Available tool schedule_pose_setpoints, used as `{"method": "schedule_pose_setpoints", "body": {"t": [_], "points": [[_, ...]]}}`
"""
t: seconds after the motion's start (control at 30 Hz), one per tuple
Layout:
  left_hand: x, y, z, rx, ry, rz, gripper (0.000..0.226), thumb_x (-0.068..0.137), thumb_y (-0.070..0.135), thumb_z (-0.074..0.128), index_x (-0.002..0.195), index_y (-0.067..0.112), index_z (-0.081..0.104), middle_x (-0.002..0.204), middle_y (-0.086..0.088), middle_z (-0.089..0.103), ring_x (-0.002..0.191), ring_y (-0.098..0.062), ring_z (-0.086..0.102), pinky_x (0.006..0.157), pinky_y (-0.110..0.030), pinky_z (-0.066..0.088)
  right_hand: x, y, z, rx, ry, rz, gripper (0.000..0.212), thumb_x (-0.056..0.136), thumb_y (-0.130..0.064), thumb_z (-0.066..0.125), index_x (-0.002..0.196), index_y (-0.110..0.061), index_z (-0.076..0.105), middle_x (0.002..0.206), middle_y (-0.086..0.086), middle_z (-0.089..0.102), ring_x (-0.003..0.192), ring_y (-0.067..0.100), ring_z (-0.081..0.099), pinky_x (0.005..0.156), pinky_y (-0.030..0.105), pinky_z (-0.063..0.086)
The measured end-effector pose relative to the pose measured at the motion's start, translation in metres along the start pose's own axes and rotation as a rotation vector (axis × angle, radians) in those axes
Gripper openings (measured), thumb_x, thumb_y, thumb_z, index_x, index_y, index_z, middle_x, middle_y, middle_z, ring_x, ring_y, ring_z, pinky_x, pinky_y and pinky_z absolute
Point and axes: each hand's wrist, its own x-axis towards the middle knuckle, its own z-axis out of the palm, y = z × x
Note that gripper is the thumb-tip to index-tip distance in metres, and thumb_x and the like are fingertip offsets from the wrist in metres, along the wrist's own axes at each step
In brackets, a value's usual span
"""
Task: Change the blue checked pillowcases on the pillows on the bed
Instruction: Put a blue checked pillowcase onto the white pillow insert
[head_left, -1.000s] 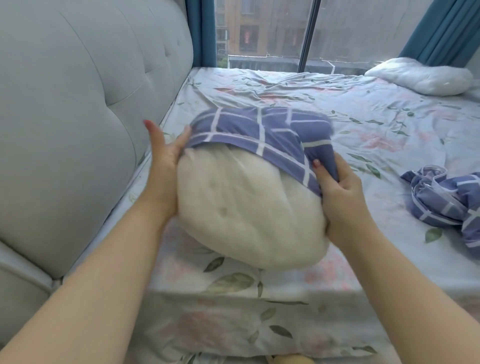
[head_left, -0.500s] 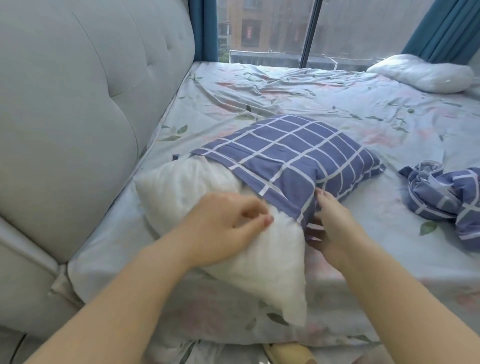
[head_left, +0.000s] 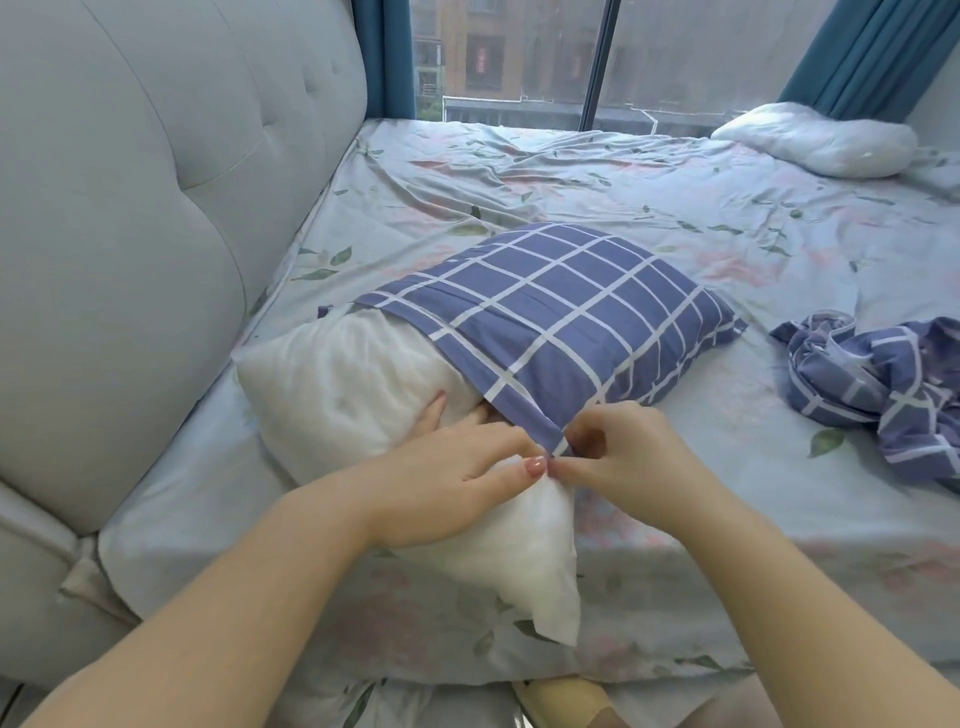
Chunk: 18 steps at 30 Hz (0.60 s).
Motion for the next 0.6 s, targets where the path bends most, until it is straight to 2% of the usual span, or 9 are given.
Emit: {"method": "schedule_pose_setpoints", "body": {"t": [0.1,0.17,0.23,0.3,0.37,0.43,0.5,0.6], "points": [[0.001,0.0,-0.001,0.011,0.002,0.045,0.054,0.098,0.066,0.014,0.129,0.047,0.054,0.134,0.032,0.045,0.14,0.015,0.011,0.117,-0.042,-0.019,0.007,-0.001,0.002,-0.005,0.009,-0.076,0.026,0.08,-0.016,0.071,0.057,-0.012,0.059,0.057,0.003,0.06,0.06,0.02,0.055,0.06,0.032,0.046],[0.002,0.001,-0.001,0.033,0.002,0.013,0.061,0.093,0.069,0.009,0.134,0.052,0.05,0.15,0.03,0.034,0.145,0.01,-0.005,0.116,-0.04,-0.021,0.008,0.003,-0.007,0.108,-0.019,-0.041,0.023,0.083,-0.016,0.071,0.063,-0.006,0.067,0.061,0.008,0.065,0.065,0.026,0.061,0.064,0.04,0.053],[0.003,0.004,0.001,0.093,-0.008,-0.04,0.068,0.085,0.066,0.006,0.14,0.051,0.044,0.159,0.028,0.014,0.145,0.008,-0.014,0.117,-0.039,-0.022,0.006,0.005,-0.017,0.222,-0.046,0.002,0.022,0.087,-0.017,0.069,0.072,-0.002,0.071,0.071,0.017,0.067,0.073,0.033,0.064,0.068,0.044,0.055],[0.005,0.005,0.004,0.143,-0.005,-0.051,0.07,0.084,0.065,0.002,0.146,0.052,0.032,0.158,0.031,0.004,0.146,0.005,-0.016,0.117,-0.04,-0.022,0.002,0.002,-0.024,0.322,-0.052,0.029,0.021,0.09,-0.018,0.066,0.079,0.0,0.071,0.08,0.022,0.067,0.08,0.035,0.064,0.07,0.042,0.057],[0.009,0.0,0.006,0.147,0.002,-0.053,0.069,0.087,0.069,-0.003,0.149,0.052,0.023,0.153,0.038,0.0,0.146,0.005,-0.014,0.117,-0.039,-0.021,0.0,-0.002,-0.025,0.454,-0.075,0.081,0.021,0.094,-0.016,0.061,0.084,0.001,0.068,0.082,0.019,0.068,0.078,0.031,0.065,0.072,0.038,0.059],[0.014,-0.006,0.005,0.145,0.042,-0.05,0.072,0.085,0.075,-0.012,0.149,0.054,0.015,0.143,0.046,-0.005,0.145,0.01,-0.013,0.118,-0.038,-0.019,0.001,-0.007,-0.025,0.613,-0.112,0.153,0.022,0.098,-0.016,0.056,0.085,0.0,0.063,0.079,0.015,0.066,0.076,0.026,0.063,0.075,0.039,0.06],[0.015,-0.009,0.003,0.09,0.103,-0.051,0.081,0.075,0.073,-0.016,0.149,0.054,0.012,0.136,0.051,-0.007,0.141,0.016,-0.013,0.119,-0.036,-0.017,0.002,-0.01,-0.025,0.692,-0.119,0.189,0.022,0.1,-0.018,0.052,0.086,-0.003,0.061,0.081,0.012,0.062,0.075,0.021,0.061,0.075,0.039,0.059],[0.016,-0.012,0.003,0.037,0.182,-0.048,0.082,0.075,0.071,-0.015,0.149,0.052,0.016,0.152,0.041,0.004,0.139,0.02,-0.013,0.12,-0.035,-0.015,0.002,-0.015,-0.021,0.588,-0.12,0.155,0.028,0.1,-0.021,0.051,0.089,0.005,0.054,0.08,0.014,0.056,0.073,0.025,0.057,0.075,0.047,0.055]]}}
